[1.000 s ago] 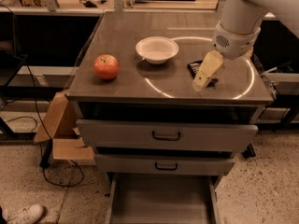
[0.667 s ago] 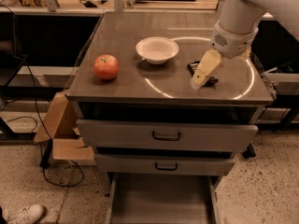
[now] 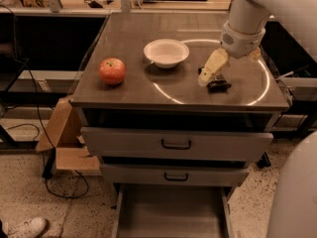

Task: Place rxbar chocolate into bottom drawer

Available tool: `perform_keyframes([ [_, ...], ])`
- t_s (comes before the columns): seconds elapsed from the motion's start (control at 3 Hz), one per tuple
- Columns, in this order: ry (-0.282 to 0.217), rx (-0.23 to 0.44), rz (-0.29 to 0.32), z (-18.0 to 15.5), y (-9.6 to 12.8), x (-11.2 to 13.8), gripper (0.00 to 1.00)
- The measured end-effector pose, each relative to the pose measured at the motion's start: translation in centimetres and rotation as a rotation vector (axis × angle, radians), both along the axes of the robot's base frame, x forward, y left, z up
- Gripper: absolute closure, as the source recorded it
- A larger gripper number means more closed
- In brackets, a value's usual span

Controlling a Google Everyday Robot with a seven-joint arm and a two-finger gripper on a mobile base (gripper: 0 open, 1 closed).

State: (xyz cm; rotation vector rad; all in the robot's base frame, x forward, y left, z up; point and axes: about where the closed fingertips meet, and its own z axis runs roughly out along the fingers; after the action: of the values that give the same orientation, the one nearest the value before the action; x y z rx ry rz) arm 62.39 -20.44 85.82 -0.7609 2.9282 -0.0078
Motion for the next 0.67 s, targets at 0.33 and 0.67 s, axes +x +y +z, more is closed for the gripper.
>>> perform_keyframes([
  [0.33, -0.006, 0.001, 0.002, -0.09, 0.1, 0.16, 0.0],
  [0.67, -0.004, -0.001, -0.012, -0.6, 0.82, 0.17, 0.0],
])
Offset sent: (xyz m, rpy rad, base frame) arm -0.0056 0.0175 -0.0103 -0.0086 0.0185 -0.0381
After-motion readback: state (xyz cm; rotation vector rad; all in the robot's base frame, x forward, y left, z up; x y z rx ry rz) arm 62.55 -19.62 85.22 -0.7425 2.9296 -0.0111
